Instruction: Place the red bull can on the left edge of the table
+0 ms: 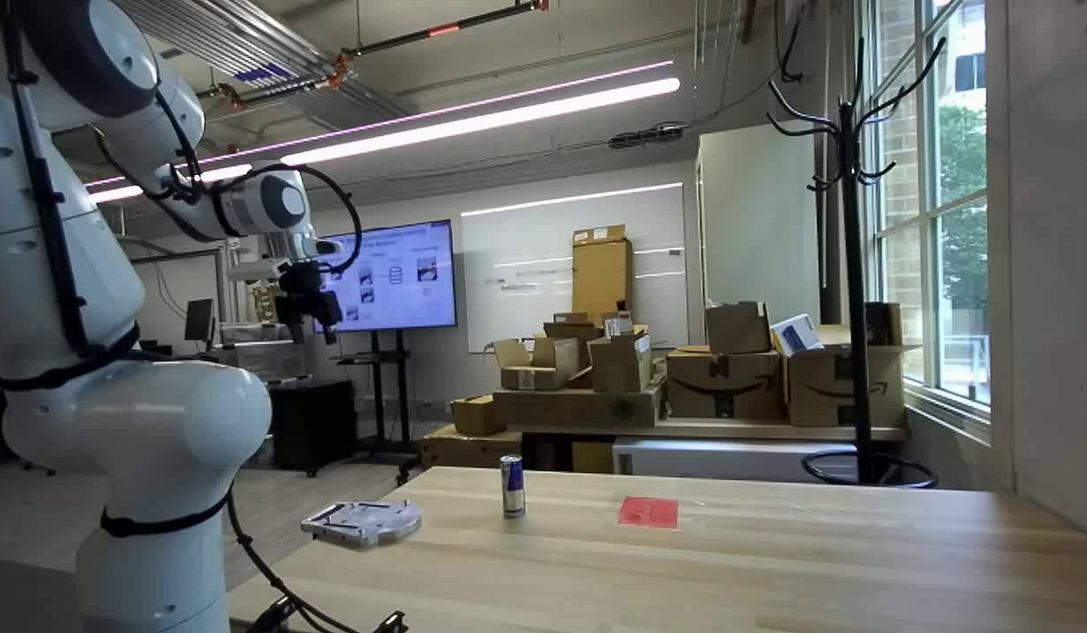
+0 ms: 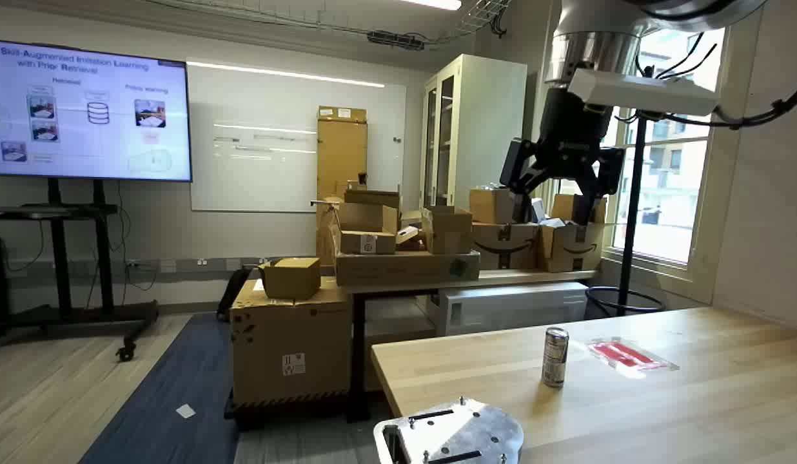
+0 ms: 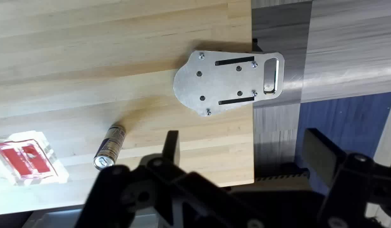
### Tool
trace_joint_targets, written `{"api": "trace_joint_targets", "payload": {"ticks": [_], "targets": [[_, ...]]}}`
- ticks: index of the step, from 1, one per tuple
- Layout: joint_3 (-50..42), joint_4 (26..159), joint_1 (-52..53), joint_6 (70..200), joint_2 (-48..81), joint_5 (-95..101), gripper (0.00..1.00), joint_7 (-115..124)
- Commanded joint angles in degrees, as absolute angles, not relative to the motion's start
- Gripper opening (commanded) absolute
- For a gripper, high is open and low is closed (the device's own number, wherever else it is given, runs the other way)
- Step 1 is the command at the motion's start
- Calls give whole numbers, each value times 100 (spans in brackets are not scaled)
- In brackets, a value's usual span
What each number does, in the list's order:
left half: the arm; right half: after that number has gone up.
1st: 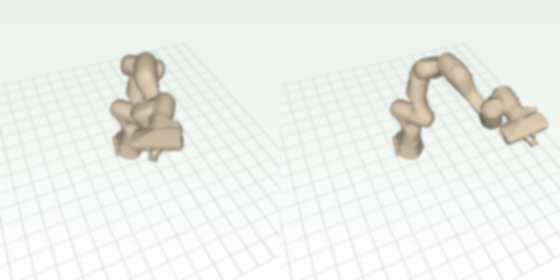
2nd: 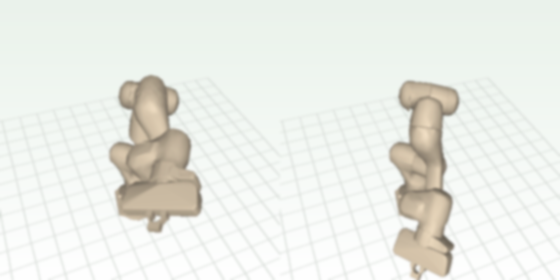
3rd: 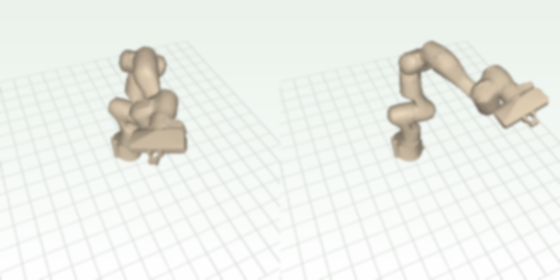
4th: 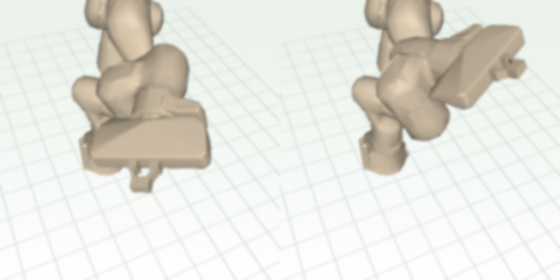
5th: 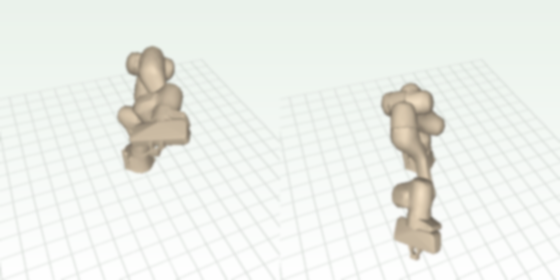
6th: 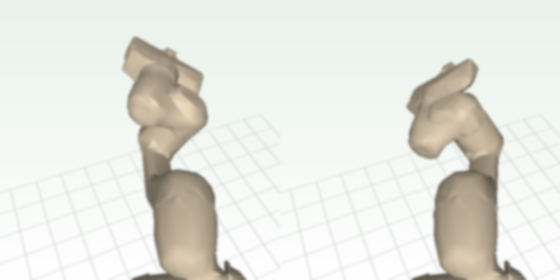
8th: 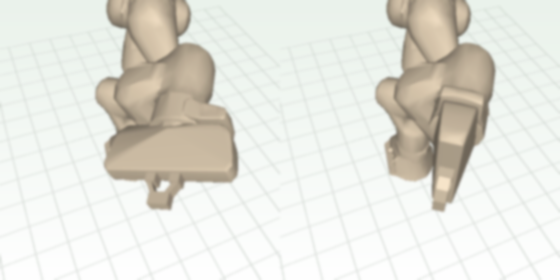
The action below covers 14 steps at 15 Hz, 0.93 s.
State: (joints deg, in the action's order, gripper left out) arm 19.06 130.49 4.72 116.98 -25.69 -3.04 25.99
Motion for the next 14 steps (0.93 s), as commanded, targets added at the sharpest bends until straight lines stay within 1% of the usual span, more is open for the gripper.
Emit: {"api": "trace_joint_targets", "payload": {"ticks": [1, 14], "targets": [[1819, 13041, 574, 11690, -2551, -253, 100, 2638], [1723, 12948, 526, 11742, -2421, -321, 100, 2612]]}}
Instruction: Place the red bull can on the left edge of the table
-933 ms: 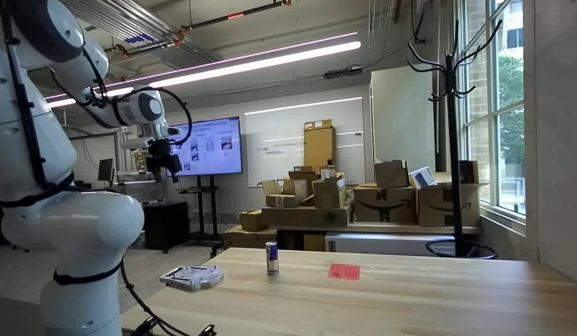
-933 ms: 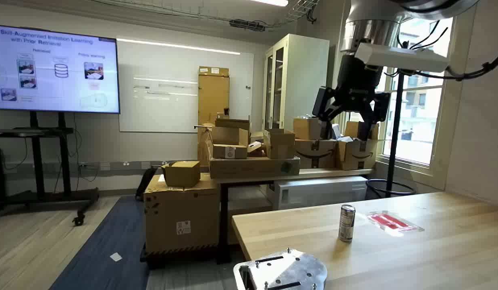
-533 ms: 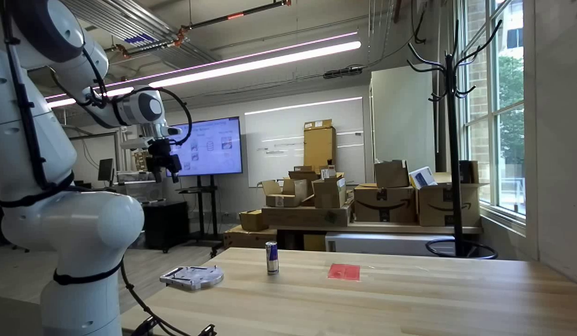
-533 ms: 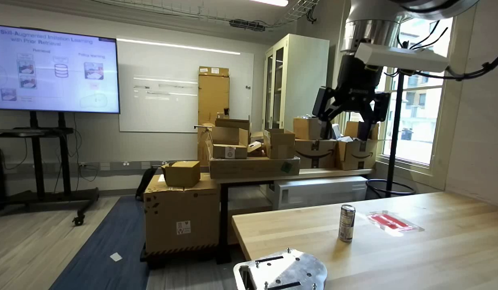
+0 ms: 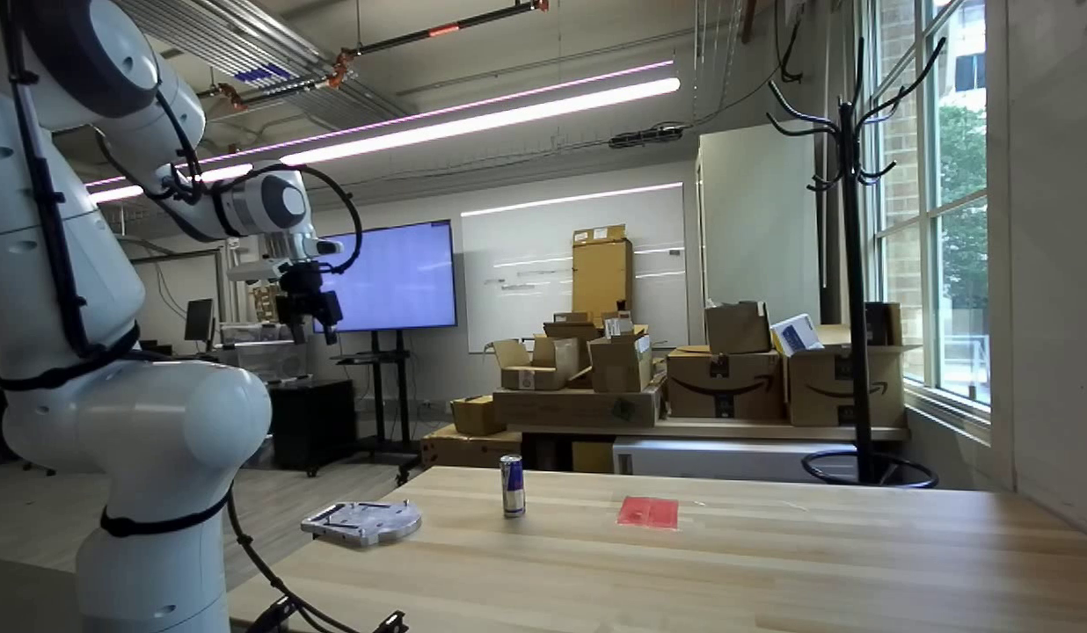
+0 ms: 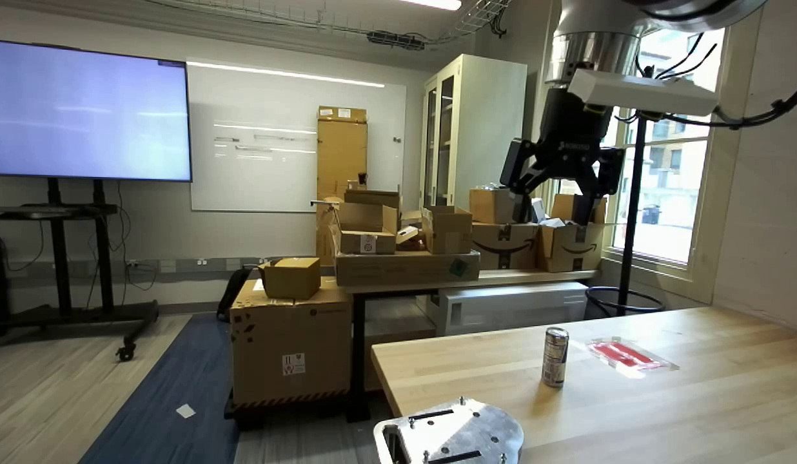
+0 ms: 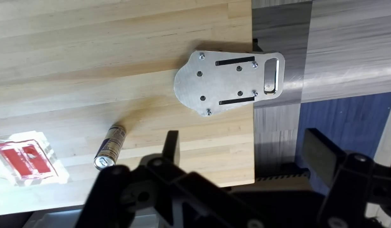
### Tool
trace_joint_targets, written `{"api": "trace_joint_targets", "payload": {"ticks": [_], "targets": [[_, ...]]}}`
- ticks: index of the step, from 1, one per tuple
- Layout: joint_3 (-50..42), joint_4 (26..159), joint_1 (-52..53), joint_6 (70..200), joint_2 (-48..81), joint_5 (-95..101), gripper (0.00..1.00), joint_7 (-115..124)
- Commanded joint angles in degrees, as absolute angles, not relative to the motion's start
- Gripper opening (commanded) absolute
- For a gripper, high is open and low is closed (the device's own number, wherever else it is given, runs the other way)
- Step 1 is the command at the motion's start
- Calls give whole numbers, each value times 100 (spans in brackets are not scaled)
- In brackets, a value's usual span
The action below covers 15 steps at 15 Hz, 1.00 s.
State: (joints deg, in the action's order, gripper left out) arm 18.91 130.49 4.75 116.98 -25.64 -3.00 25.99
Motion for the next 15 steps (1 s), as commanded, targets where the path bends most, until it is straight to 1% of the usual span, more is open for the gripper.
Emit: {"api": "trace_joint_targets", "payload": {"ticks": [1, 8, 10, 15], "targets": [[1654, 12895, 484, 11806, -2338, -329, 100, 2592], [1035, 12431, 13, 12014, -1529, -169, 100, 2964], [871, 12313, -199, 12308, -1196, -26, 100, 3309], [293, 11901, -357, 12460, -538, -286, 100, 3442]]}}
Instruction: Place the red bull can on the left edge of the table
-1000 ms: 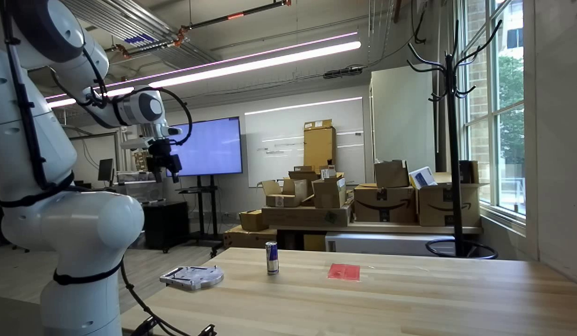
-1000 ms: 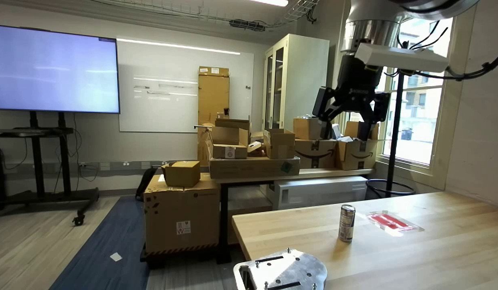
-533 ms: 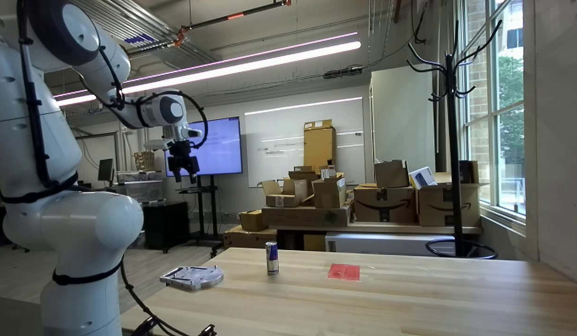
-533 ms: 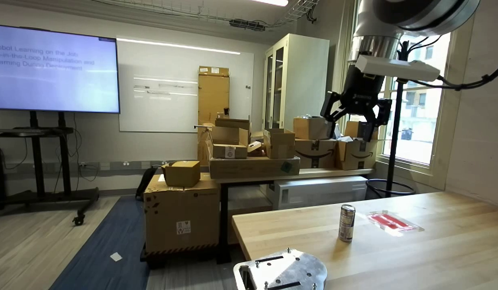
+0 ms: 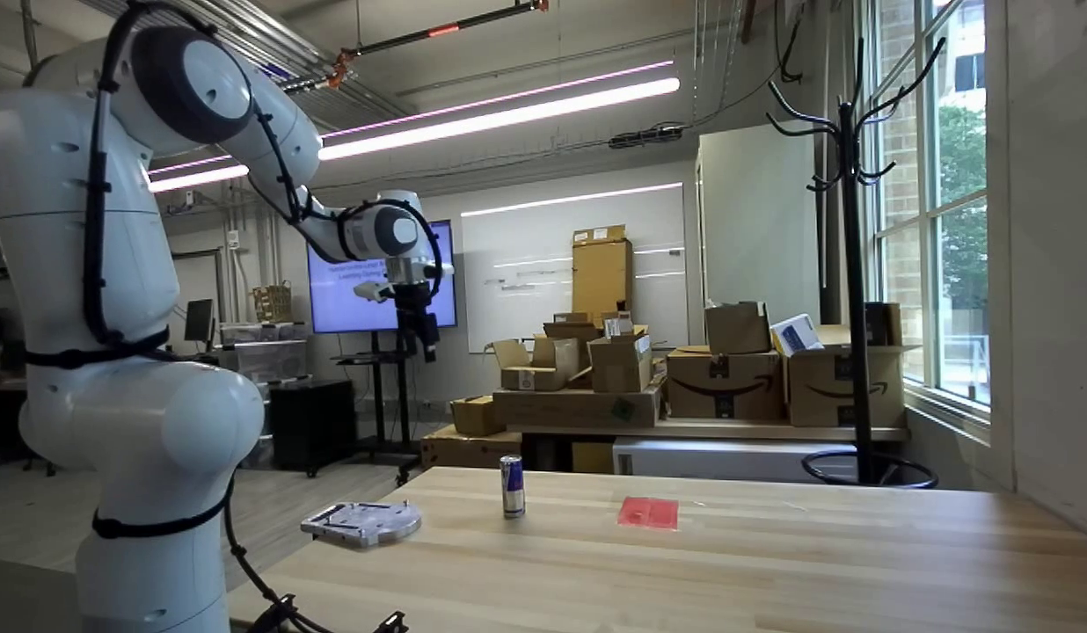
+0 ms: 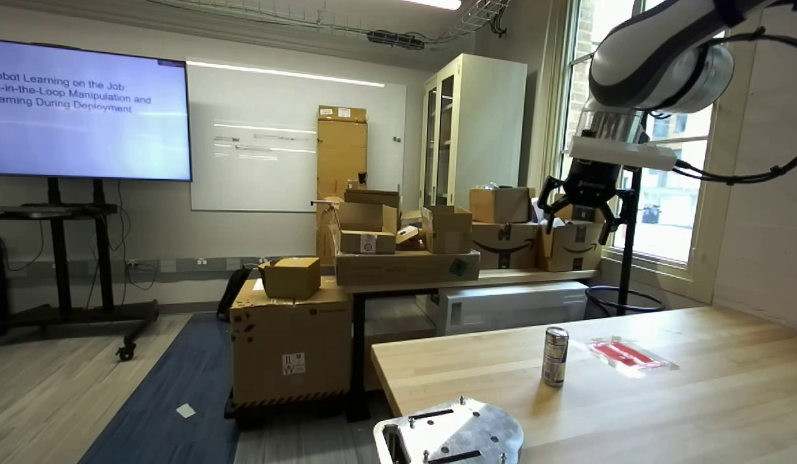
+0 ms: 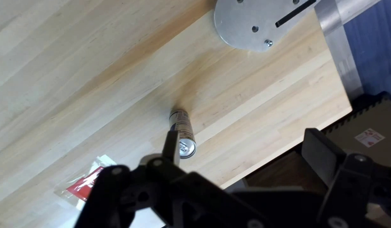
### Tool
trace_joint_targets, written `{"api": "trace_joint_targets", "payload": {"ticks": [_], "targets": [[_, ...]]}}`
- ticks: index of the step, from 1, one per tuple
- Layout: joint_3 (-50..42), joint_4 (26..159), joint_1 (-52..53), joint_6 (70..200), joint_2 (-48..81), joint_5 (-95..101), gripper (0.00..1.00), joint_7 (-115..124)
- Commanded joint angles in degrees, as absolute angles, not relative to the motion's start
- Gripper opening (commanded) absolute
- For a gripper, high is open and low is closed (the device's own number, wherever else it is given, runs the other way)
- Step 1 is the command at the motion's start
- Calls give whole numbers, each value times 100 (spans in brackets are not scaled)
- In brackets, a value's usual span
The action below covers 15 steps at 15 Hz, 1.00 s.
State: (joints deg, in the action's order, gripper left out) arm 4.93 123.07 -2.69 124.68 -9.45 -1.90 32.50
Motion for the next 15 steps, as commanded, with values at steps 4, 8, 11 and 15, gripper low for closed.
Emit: {"api": "trace_joint_targets", "payload": {"ticks": [4, 8, 11, 15], "targets": [[-46, 11557, -372, 12457, 35, -336, 100, 3346], [-206, 11142, -307, 12412, 728, -305, 100, 3275], [-261, 10728, -242, 12383, 1288, -171, 100, 3300], [-392, 10017, -208, 12329, 2042, -172, 100, 3240]]}}
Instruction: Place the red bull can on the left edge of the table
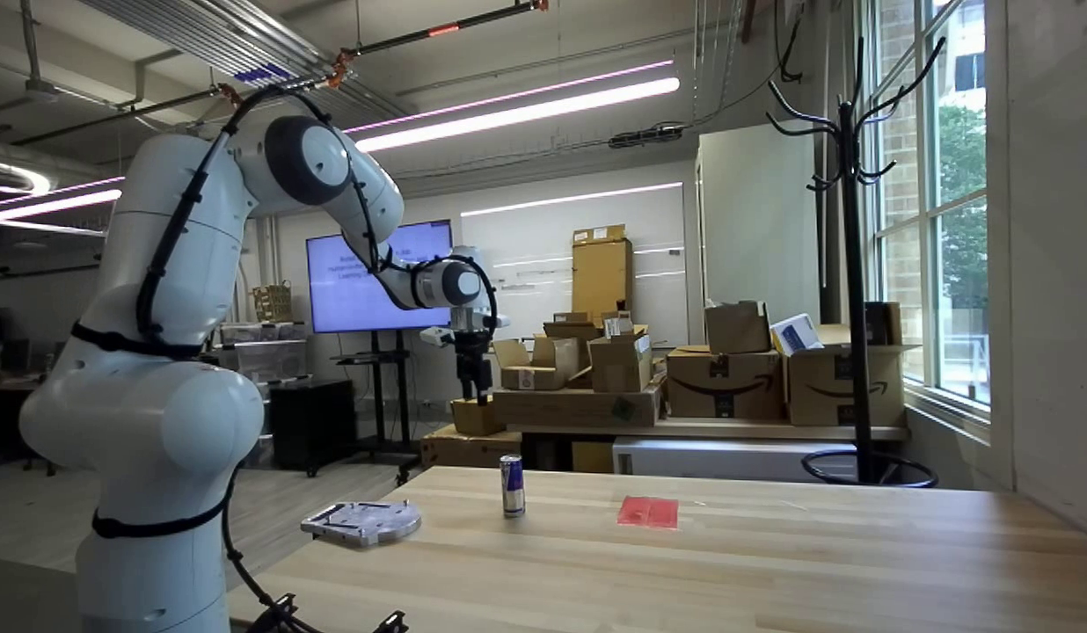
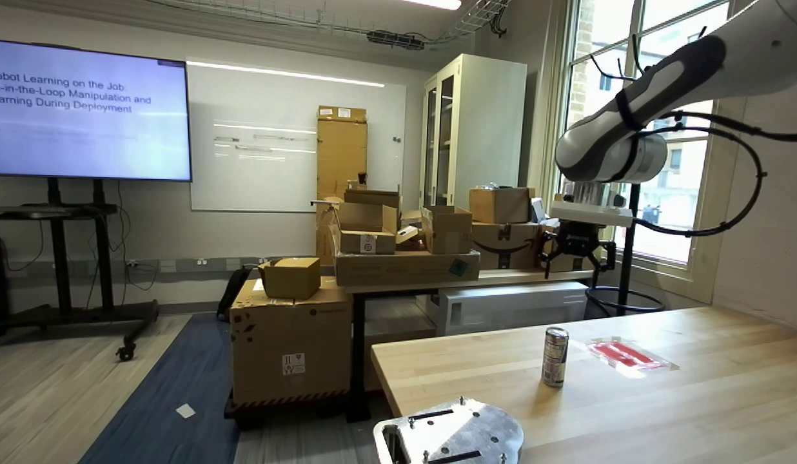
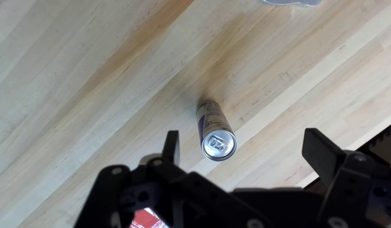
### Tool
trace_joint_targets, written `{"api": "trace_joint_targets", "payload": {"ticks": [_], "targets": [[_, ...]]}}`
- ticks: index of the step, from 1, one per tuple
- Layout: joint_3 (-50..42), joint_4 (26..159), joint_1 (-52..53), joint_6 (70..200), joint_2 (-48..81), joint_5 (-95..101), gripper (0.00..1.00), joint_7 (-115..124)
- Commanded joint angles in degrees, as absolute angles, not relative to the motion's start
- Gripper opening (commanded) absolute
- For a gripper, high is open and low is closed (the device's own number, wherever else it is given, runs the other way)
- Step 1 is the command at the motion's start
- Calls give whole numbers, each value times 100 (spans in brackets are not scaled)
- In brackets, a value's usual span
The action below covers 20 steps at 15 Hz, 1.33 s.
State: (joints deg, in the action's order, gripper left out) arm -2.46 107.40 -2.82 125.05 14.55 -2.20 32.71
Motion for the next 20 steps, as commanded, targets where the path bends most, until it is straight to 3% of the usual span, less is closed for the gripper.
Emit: {"api": "trace_joint_targets", "payload": {"ticks": [1, 8, 20], "targets": [[-432, 9836, -220, 12301, 2217, -198, 100, 3220], [-711, 8999, -231, 12341, 3150, -159, 100, 3107], [-757, 8689, -114, 12418, 3964, -157, 100, 2874]]}}
